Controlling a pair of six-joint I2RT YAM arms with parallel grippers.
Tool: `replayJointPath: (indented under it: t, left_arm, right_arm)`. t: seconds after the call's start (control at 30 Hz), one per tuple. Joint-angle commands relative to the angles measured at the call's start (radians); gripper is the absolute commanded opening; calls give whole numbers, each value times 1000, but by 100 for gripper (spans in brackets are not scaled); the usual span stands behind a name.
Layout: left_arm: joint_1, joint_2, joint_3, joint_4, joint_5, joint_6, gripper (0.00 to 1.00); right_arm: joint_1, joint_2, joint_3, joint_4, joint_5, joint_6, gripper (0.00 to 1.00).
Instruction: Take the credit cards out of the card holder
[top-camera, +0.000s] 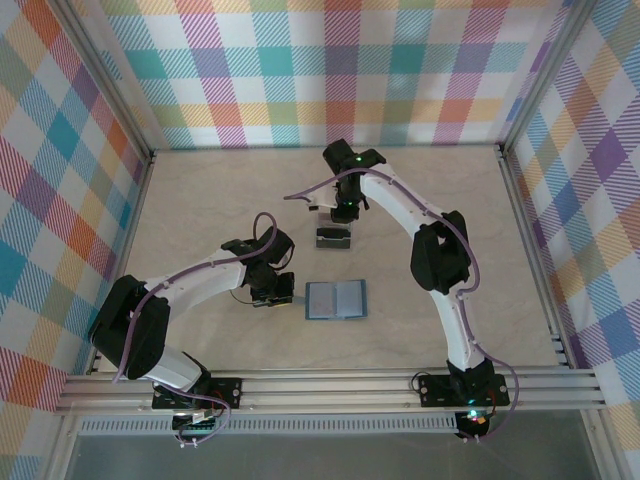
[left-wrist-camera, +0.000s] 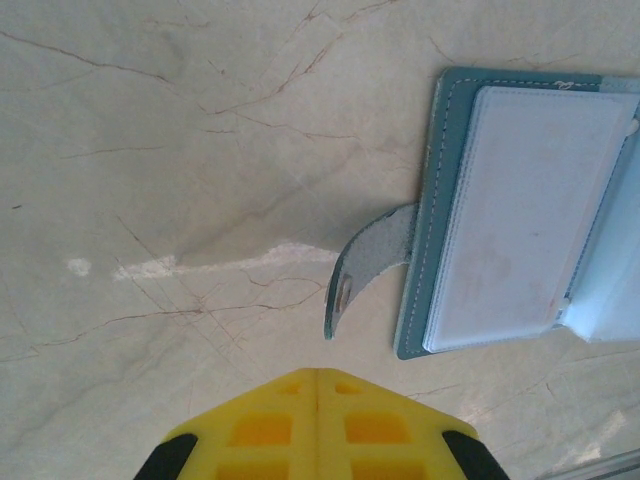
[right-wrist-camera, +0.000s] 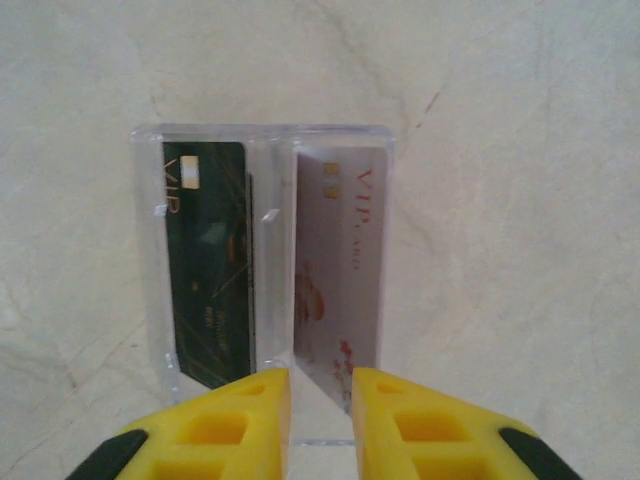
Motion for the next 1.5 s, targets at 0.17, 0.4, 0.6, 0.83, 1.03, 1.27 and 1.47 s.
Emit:
replayJointPath:
  t: [0.17,0.4,0.6,0.83,1.03,1.27,1.47]
  left_arm:
    - [11,-18,-2,-23,-4,-20,0]
    - [11,-17,18,6,2,-17,0]
    - [12,11,56,34,19,-12,0]
    - [11,100,100,61,43,13,0]
    - [14,173,114,73,42,30,0]
    - [12,194,103,76,29,38,0]
    - [13,192,99,76,28,36,0]
  right_arm:
    - [7,-15,28,71,23,45,27]
    - [8,-100,-25,136,-17,305,37]
    - [6,-221,-182,252,-50,653,42]
    - [-6,-208,-187,199,-199,997,33]
    - [-11,-124,-168,112,-328,1195,25]
    - [-9,-111,-236,164,-315,1254,25]
    - [-13,-61,-202,147,-227,1265,32]
